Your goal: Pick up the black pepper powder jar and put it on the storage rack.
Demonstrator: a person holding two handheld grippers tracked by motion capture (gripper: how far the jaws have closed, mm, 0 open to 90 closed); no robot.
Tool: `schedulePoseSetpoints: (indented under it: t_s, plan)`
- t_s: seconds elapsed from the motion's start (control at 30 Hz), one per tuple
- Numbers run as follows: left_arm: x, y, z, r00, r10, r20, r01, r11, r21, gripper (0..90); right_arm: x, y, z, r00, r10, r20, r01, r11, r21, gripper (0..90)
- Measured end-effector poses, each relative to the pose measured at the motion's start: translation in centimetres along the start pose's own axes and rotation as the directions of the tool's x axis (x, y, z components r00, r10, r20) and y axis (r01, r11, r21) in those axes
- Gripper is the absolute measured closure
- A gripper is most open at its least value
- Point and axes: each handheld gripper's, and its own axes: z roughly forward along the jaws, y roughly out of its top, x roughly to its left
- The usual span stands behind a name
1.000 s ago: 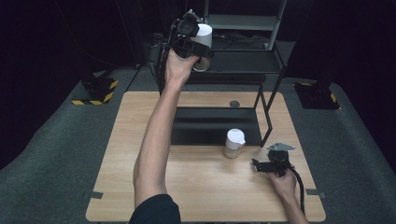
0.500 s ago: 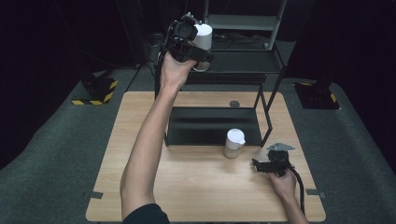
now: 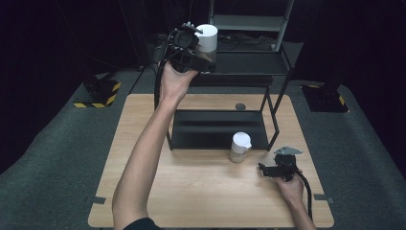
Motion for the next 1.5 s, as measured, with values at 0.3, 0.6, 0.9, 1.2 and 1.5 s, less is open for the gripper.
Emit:
schedulePoseSetpoints:
  t_s: [0.3, 0.6, 0.9, 1.2, 1.5]
  plan:
    - [-0.8, -1.7, -0.4, 0.9993, 0.034, 0.012, -0.034, 0.9994, -0.005, 8.0, 0.0, 0.0, 0.0, 1.0000, 0.000, 0.000, 0.000, 1.000, 0.000, 4.7]
    - [-1.9, -4.4, -0.9, 0.9961, 0.083, 0.030, -0.083, 0.9962, -0.026, 7.4, 0.0, 0.0, 0.0, 1.0000, 0.002, 0.000, -0.002, 1.000, -0.001, 4.7]
    - [-1.9, -6.5, 0.0, 0.9961, 0.070, 0.054, -0.069, 0.9974, -0.020, 7.4, 0.0, 0.0, 0.0, 1.0000, 0.002, 0.000, -0.002, 1.000, 0.000, 4.7]
    - [-2.0, -8.6, 1.0, 0.9952, 0.064, 0.074, -0.063, 0.9978, -0.019, 7.4, 0.0, 0.0, 0.0, 1.0000, 0.001, 0.000, -0.001, 1.000, 0.002, 4.7]
    - [-2.0, -10.3, 1.8, 0.9954, 0.059, 0.076, -0.058, 0.9983, -0.006, 7.4, 0.0, 0.0, 0.0, 1.0000, 0.000, 0.000, 0.000, 1.000, 0.002, 4.7]
